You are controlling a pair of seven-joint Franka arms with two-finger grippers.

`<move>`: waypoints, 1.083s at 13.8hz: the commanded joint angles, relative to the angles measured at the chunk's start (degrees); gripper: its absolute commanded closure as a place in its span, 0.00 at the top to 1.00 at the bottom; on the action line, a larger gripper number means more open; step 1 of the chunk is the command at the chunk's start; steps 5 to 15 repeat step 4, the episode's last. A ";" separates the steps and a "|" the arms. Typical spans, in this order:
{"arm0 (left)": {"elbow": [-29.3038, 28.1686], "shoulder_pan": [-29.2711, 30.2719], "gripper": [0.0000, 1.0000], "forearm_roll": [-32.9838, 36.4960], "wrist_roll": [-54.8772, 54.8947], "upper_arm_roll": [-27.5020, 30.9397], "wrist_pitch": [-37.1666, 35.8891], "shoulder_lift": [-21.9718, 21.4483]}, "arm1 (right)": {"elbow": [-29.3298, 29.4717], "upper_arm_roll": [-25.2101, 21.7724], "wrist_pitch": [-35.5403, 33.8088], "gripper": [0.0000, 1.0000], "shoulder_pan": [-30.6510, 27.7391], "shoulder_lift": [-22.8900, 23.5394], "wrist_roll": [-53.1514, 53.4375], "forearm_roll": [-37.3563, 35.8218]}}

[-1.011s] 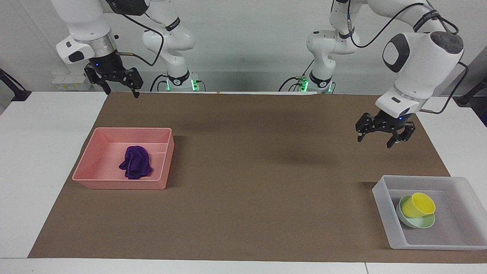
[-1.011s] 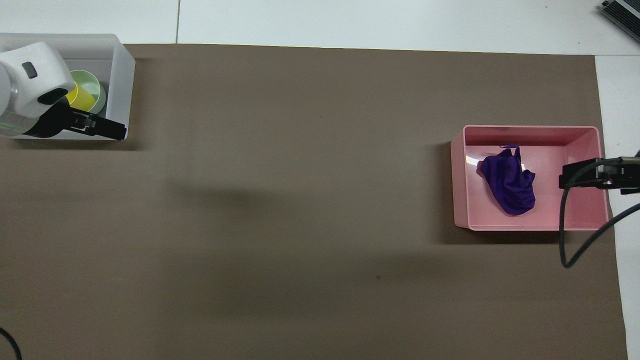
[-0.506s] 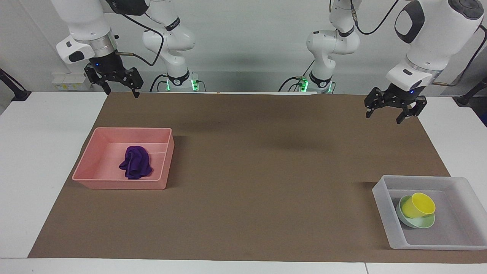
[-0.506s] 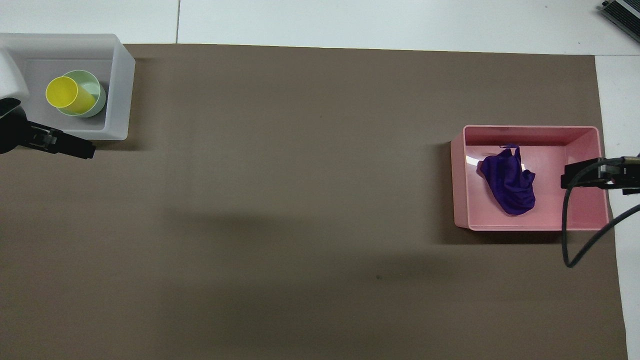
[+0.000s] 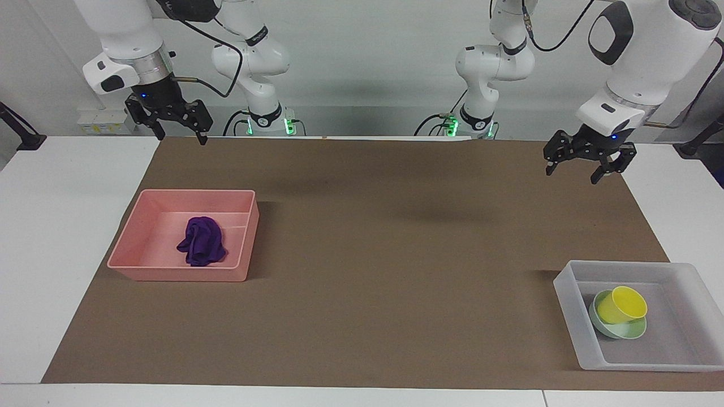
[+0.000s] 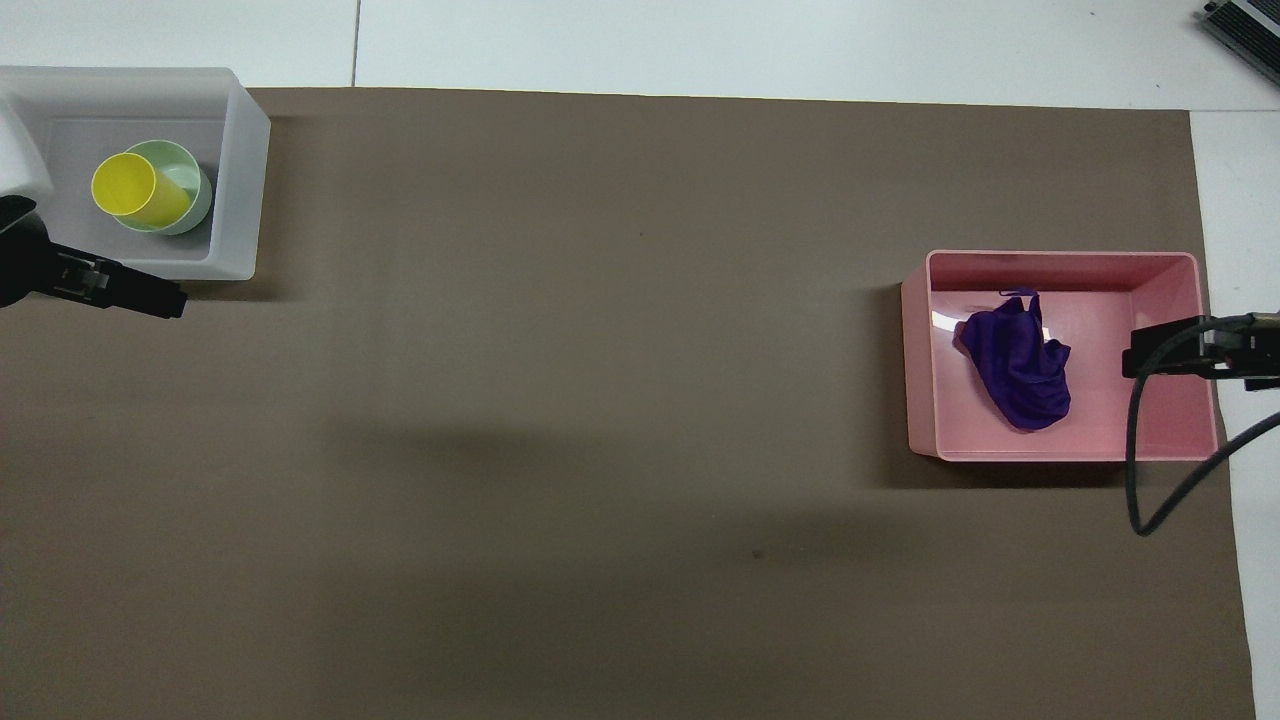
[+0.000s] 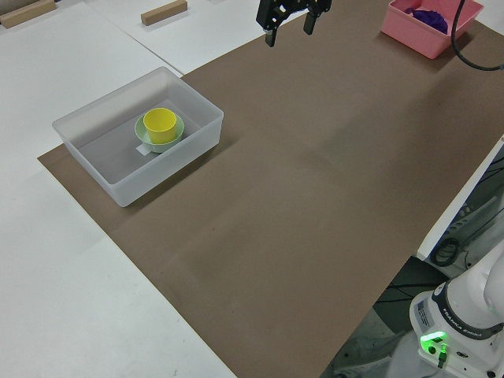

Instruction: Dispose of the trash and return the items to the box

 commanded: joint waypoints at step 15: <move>-0.60 -0.01 1.00 1.00 0.12 0.25 -1.71 -1.13 | -0.38 -0.10 -1.34 1.00 -0.71 -1.07 -1.17 1.31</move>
